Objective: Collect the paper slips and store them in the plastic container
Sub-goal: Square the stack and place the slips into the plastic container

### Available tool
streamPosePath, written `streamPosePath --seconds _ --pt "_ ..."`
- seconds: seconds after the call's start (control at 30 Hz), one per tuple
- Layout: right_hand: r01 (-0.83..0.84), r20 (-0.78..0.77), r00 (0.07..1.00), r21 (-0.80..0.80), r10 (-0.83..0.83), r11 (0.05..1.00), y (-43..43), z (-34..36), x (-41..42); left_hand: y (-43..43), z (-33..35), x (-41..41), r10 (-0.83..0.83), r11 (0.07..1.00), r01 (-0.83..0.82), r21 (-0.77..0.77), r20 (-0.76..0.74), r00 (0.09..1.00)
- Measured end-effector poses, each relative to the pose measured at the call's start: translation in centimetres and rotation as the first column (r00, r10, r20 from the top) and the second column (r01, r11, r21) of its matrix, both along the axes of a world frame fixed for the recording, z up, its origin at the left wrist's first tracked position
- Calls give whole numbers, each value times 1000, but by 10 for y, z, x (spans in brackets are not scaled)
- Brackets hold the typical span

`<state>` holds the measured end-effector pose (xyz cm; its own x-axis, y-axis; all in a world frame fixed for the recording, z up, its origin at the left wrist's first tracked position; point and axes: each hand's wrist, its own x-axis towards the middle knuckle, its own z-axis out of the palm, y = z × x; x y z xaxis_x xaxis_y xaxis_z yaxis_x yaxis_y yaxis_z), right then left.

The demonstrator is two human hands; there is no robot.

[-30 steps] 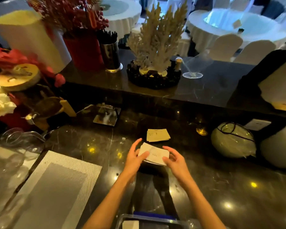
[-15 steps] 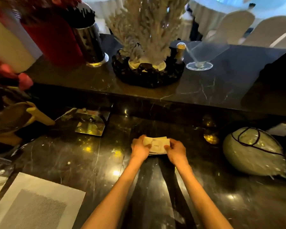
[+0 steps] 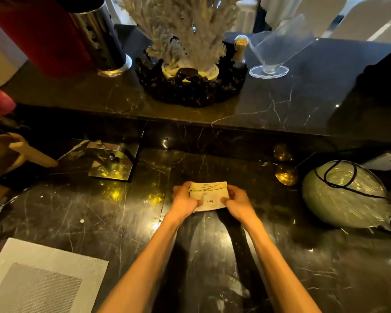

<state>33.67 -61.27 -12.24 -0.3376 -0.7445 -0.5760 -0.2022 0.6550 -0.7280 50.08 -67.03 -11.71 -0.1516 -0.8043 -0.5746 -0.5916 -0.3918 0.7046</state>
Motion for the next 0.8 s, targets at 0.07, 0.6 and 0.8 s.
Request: streamPosePath --seconds 0.07,0.6,0.8 --pt "-18 -52 999 -60 15 998 11 2 1 11 4 2 -45 994 43 -98 -22 999" --pt "-227 -538 842 -395 -24 890 51 -20 11 42 -20 -10 -249 793 151 -591 -88 965" --pt "-194 -600 794 -393 -91 899 51 -45 19 53 -37 -12 -210 722 175 -670 30 977"
